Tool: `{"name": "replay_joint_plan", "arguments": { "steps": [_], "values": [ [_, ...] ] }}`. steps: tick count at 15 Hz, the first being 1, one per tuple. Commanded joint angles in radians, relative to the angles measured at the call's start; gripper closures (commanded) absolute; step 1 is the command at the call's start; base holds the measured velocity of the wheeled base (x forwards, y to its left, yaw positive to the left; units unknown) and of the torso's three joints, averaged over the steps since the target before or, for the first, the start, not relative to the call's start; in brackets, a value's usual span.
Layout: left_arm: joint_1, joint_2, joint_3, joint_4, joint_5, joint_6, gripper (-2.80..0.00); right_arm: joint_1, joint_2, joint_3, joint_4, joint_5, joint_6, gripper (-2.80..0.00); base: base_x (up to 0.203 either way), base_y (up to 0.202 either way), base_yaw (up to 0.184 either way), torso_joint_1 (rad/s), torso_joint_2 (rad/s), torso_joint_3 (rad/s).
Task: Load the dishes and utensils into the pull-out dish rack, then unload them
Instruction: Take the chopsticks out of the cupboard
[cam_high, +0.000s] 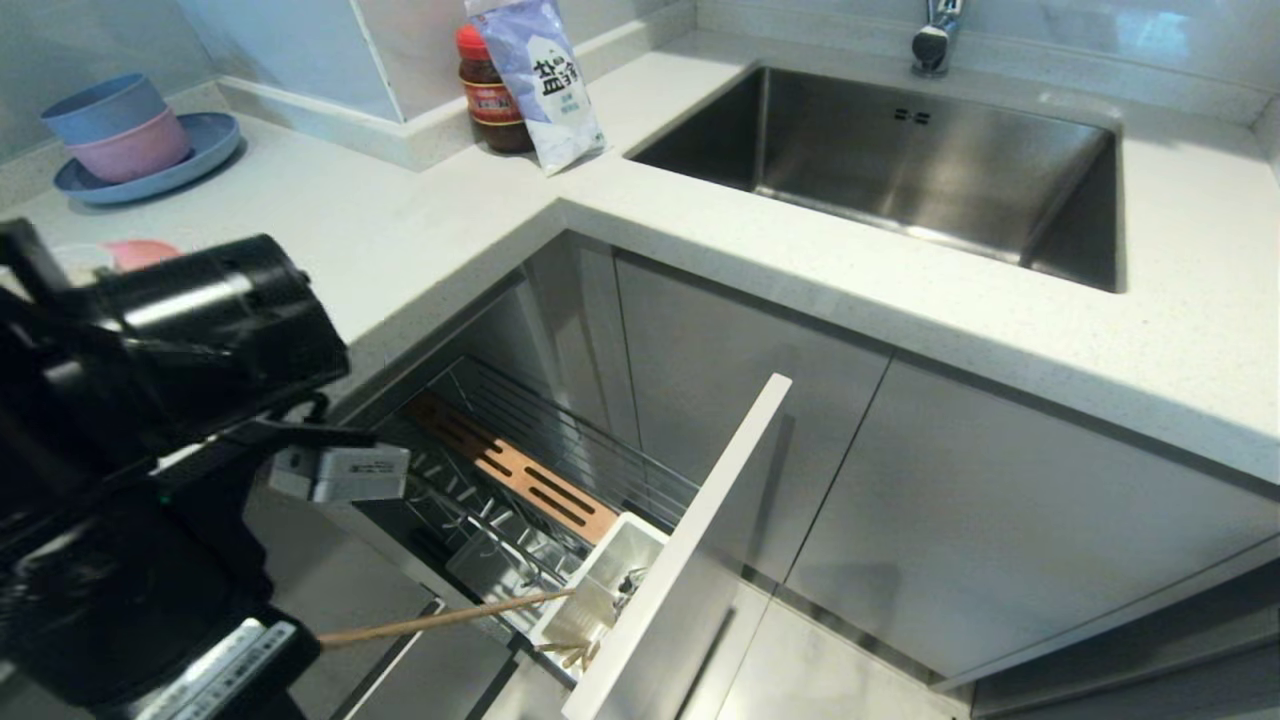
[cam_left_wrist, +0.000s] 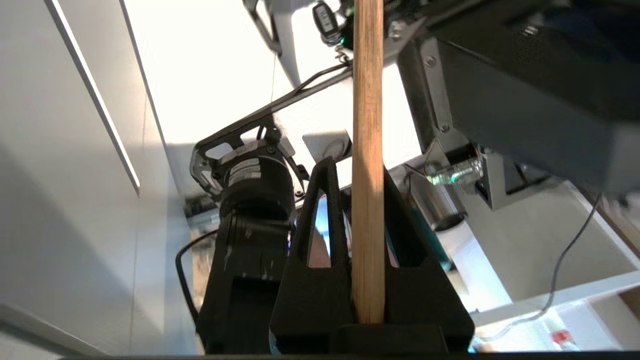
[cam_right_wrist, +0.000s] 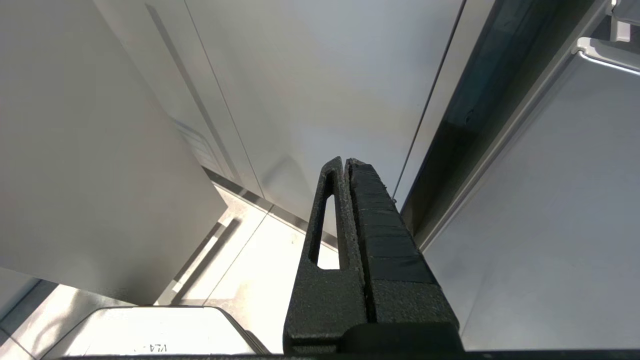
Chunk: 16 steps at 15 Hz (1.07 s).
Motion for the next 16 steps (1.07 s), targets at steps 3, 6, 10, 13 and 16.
{"name": "replay_joint_plan", "arguments": {
  "steps": [3,6,10,13,16],
  "values": [
    [-0.026,-0.148,-0.084,0.023,0.0,-0.002,0.0,0.0,-0.003,0.002,0.0,0.0,0.0,0.0,0.0,0.0,0.0,0.0,0.0,0.0],
    [-0.024,-0.223,-0.136,0.019,-0.001,-0.002,0.0,0.0,-0.003,0.002,0.0,0.0,0.0,0.0,0.0,0.0,0.0,0.0,0.0,0.0],
    [0.041,-0.298,-0.248,0.016,-0.001,-0.001,0.0,0.0,-0.003,0.002,0.0,0.0,0.0,0.0,0.0,0.0,0.0,0.0,0.0,0.0],
    [0.146,-0.336,-0.323,0.011,-0.005,0.003,0.0,0.0,-0.003,0.002,0.0,0.0,0.0,0.0,0.0,0.0,0.0,0.0,0.0,0.0],
    [0.287,-0.386,-0.347,-0.051,-0.004,0.025,0.0,0.0,-0.003,0.002,0.0,0.0,0.0,0.0,0.0,0.0,0.0,0.0,0.0,0.0]
  ]
}}
